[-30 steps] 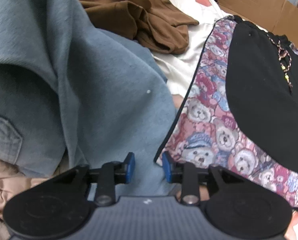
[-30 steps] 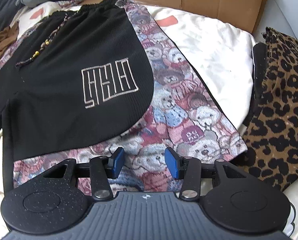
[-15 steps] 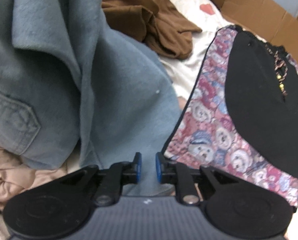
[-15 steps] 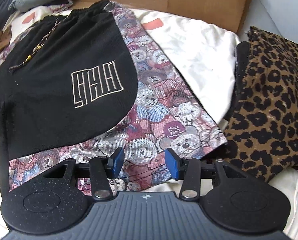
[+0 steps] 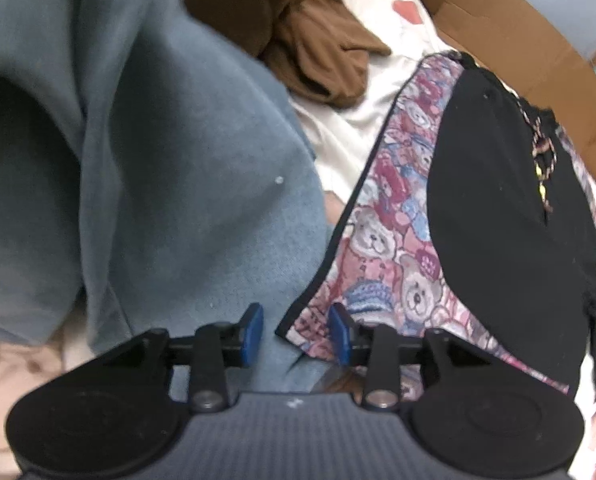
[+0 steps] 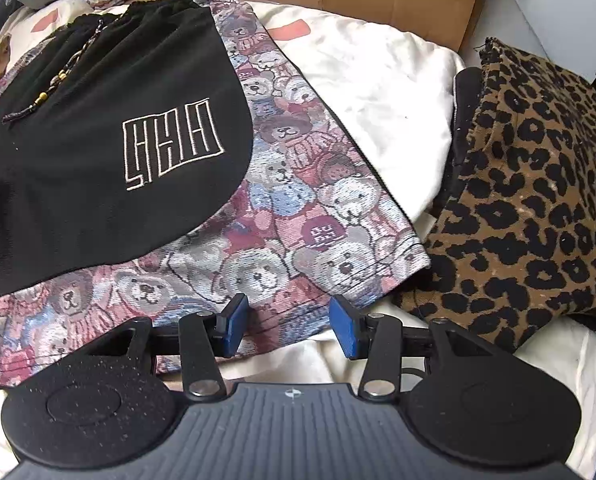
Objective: Fold clothes
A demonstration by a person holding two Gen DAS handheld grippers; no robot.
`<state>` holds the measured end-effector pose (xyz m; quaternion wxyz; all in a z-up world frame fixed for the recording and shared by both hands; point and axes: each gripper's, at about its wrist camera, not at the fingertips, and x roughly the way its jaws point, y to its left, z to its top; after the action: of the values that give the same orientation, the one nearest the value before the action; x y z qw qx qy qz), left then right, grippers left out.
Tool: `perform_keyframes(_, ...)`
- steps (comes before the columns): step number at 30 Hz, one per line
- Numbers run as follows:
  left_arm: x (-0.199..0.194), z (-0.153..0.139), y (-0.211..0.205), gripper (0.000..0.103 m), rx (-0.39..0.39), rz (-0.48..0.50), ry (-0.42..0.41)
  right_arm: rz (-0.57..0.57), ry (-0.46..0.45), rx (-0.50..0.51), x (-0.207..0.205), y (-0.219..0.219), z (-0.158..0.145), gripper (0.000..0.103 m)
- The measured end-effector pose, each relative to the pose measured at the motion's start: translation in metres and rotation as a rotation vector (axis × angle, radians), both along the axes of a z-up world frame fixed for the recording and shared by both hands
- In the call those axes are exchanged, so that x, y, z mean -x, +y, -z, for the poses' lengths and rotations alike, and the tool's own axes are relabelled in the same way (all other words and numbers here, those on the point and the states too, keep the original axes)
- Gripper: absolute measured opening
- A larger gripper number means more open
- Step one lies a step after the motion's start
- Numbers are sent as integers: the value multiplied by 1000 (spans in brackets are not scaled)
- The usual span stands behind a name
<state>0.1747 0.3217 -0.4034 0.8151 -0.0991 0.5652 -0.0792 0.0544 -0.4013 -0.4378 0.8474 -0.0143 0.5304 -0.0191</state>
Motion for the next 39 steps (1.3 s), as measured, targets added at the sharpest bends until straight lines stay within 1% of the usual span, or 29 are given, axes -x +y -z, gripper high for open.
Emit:
perform_keyframes(2,-2,2,4,38,20,-13,11,10,-2,16,2,-4,0,51)
perform_keyframes(4,-2,0,5,30,34,-10,19,33,-5,25,4,-9,-2,52)
perform_keyframes(5,-2,-1,6,25,43,-9,24,44,-7,29,5,-11,-2,52)
perform_keyframes(9,-1,-7,2,15,28,22,24,83,-27,18,9,-19,-7,52)
perform_keyframes(15,0,-14,4,13,26,10,25,78,-66,1,11,-19,-17,52)
perform_keyframes(18,-2,-18,4,13,20,25,25,80,-68,-17,11,-19,-19,52)
perform_keyframes(22,-5,-25,6,13,30,34,21,82,-69,-41,10,-20,-22,52)
perform_keyframes(28,-2,-39,1,10,41,54,16,86,-90,-48,11,-21,-29,52)
perform_keyframes(32,-2,-56,-13,8,10,86,9,93,-106,-57,11,-22,-33,52)
perform_keyframes(39,-6,-86,-45,6,-47,97,2,105,-129,-88,11,-22,-37,52)
